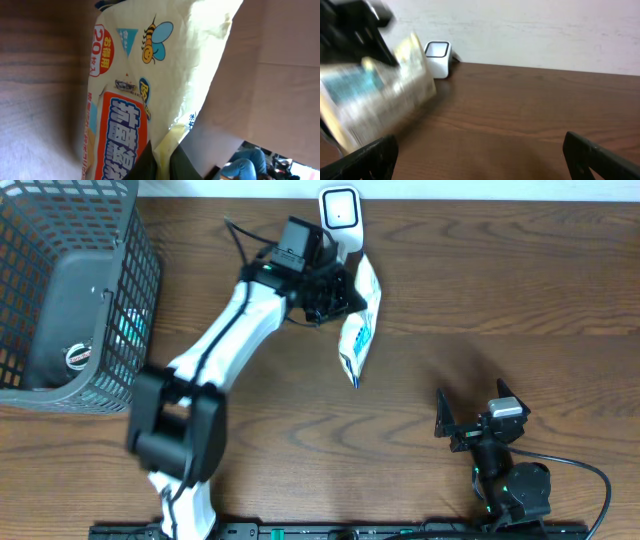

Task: Scan the item barcode

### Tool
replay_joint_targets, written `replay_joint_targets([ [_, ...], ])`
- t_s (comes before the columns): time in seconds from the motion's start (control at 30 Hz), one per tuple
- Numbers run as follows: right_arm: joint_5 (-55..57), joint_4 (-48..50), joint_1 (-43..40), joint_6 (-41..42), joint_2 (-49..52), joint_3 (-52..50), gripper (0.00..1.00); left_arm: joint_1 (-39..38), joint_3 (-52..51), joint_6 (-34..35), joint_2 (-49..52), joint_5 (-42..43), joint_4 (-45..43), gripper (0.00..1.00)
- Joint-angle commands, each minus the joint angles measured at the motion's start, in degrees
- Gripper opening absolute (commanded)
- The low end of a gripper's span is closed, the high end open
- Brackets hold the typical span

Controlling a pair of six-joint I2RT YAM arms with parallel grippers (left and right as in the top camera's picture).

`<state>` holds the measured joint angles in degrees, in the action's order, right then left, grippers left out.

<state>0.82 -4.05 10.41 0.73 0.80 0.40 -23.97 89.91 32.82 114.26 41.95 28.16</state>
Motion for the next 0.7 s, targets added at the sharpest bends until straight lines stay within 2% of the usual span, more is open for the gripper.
replay_joint_targets([
  [0.0, -0.35, -0.24, -0.61, -0.59, -0.15, -0.09, 0.99, 0.22, -0.98, 1.55, 7.65, 0.83, -0.87, 0.07],
  [0.1, -0.35, -0.24, -0.61, -0.59, -0.15, -0.09, 0.99, 1.44, -0.98, -0.22, 9.99, -0.90, -0.72, 0.07],
  [0.2, -0.35, -0.24, -0.61, -0.59, -0.15, -0.09, 0.99, 3.17, -0.94, -0.28, 9.16, -6.16, 0.57, 0.08],
  [0.23, -0.35, -0.24, -0.61, -0.59, -0.15, -0.09, 0.99, 3.63, -0.90, -0.87, 8.59, -7.02, 1.14, 0.14],
  [0.27, -0.35, -0.24, -0.61, -0.59, -0.15, -0.09, 0.99, 4.37, -0.83, -2.78, 7.72, -7.78, 1.86, 0.37],
  [0.33, -0.35, -0.24, -0.61, -0.59, -0.15, -0.09, 0.99, 5.64, -0.61, -6.84, 5.84, -9.01, 4.17, 0.60],
  [0.47, -0.35, -0.24, -0.61, -0.59, -0.15, -0.09, 0.99, 7.98, 0.37, -10.40, 0.59, -19.34, 10.69, 0.85],
  [0.53, -0.35, -0.24, -0.61, -0.59, -0.15, -0.09, 0.99, 8.79, 0.63, -12.26, -2.99, -24.37, 13.31, 0.87],
  [0.6, -0.35, -0.24, -0.61, -0.59, -0.15, -0.09, 0.99, 9.05, 0.66, -13.90, -6.49, -25.22, 14.56, 0.86],
  [0.67, -0.35, -0.24, -0.61, -0.59, -0.15, -0.09, 0.99, 8.87, 0.66, -14.21, -10.03, -25.03, 15.26, 0.77],
])
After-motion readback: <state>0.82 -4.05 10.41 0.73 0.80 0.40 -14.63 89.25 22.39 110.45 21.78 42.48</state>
